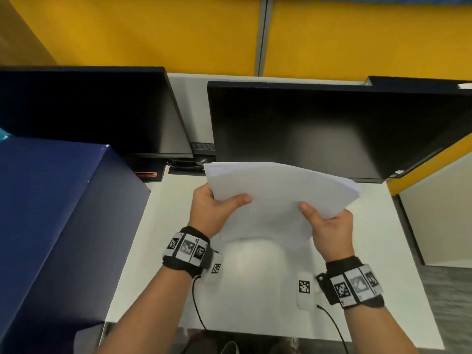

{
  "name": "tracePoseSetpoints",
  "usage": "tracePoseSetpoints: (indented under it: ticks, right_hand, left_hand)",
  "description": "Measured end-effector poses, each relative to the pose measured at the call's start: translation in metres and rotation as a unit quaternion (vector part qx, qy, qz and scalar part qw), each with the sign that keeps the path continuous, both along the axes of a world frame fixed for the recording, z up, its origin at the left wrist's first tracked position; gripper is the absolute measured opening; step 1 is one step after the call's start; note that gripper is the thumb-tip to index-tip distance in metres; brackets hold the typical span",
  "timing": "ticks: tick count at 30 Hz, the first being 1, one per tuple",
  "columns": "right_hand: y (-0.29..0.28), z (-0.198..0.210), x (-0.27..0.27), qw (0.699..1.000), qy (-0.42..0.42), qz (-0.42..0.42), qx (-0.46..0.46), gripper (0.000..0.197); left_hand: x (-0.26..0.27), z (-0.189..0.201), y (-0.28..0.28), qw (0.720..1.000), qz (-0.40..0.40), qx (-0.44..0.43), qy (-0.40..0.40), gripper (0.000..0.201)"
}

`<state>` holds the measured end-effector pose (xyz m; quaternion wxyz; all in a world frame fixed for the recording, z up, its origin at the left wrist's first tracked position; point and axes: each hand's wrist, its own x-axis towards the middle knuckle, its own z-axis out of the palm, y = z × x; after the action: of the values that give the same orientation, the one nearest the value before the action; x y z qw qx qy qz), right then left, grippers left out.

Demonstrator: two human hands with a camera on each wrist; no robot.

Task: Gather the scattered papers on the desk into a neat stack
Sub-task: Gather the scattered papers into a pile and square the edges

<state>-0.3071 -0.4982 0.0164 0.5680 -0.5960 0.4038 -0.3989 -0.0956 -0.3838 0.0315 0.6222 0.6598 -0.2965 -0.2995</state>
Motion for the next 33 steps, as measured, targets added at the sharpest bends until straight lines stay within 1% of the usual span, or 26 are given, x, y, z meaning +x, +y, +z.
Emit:
tracePoseSetpoints:
  ticks: [3, 6, 9, 12, 15, 17, 19, 20, 21, 23, 26, 28, 29, 31, 33]
  right_hand:
    - [-0.004, -0.020, -0.008, 0.999, 0.028, 0.027, 0.033, 0.032]
    - [-0.001, -0.046, -0.010, 0.991, 0.091, 0.059, 0.077, 0.035]
    - [0.003, -0.059, -0.005, 0.988, 0.105, 0.061, 0.091, 0.049]
    - [0.002, -0.062, -0.001, 0.990, 0.100, 0.052, 0.086, 0.051]
    - [-0.002, -0.072, -0.003, 0.986, 0.118, 0.059, 0.104, 0.040]
    - [-0.005, -0.083, -0.002, 0.977, 0.169, 0.074, 0.109, 0.027]
    - [-0.009, -0.095, 0.000, 0.966, 0.218, 0.066, 0.119, 0.010]
    - [-0.011, -0.098, 0.003, 0.966, 0.219, 0.052, 0.129, 0.014]
    - [-0.011, -0.100, 0.004, 0.968, 0.206, 0.038, 0.139, 0.019]
    - [-0.008, -0.099, 0.006, 0.971, 0.185, 0.023, 0.152, 0.018]
    - [0.003, -0.099, 0.000, 0.969, 0.189, 0.013, 0.161, 0.023]
    - [0.009, -0.103, -0.009, 0.962, 0.238, 0.020, 0.136, 0.029]
    - [0.011, -0.105, -0.015, 0.954, 0.273, 0.042, 0.115, 0.029]
    - [0.017, -0.110, -0.025, 0.937, 0.323, 0.091, 0.093, 0.033]
    - [0.025, -0.117, -0.034, 0.932, 0.338, 0.102, 0.084, 0.036]
  left_hand:
    - [-0.002, -0.026, 0.001, 1.000, 0.014, 0.019, 0.009, 0.034]
    - [-0.009, -0.054, 0.007, 0.997, 0.007, 0.069, 0.040, 0.038]
    - [-0.014, -0.068, 0.006, 0.995, -0.008, 0.082, 0.049, 0.039]
    - [-0.006, -0.076, 0.003, 0.996, -0.005, 0.076, 0.040, 0.038]
    - [0.002, -0.091, 0.003, 0.995, -0.013, 0.095, 0.042, 0.036]
    - [0.001, -0.109, 0.003, 0.991, -0.017, 0.127, 0.041, 0.029]
    - [-0.001, -0.128, 0.004, 0.985, -0.009, 0.167, 0.040, 0.019]
    - [-0.001, -0.136, 0.005, 0.983, -0.006, 0.180, 0.036, 0.020]
    - [-0.002, -0.143, 0.005, 0.982, -0.001, 0.189, 0.030, 0.024]
    - [-0.010, -0.146, 0.007, 0.980, 0.006, 0.198, 0.011, 0.029]
    - [-0.023, -0.143, 0.015, 0.970, 0.009, 0.232, -0.068, 0.026]
    - [-0.026, -0.148, 0.023, 0.959, -0.004, 0.253, -0.126, 0.030]
    - [-0.025, -0.152, 0.027, 0.956, -0.012, 0.258, -0.140, 0.032]
    - [-0.022, -0.159, 0.036, 0.952, -0.025, 0.266, -0.149, 0.033]
    - [-0.023, -0.163, 0.042, 0.955, -0.028, 0.261, -0.138, 0.035]
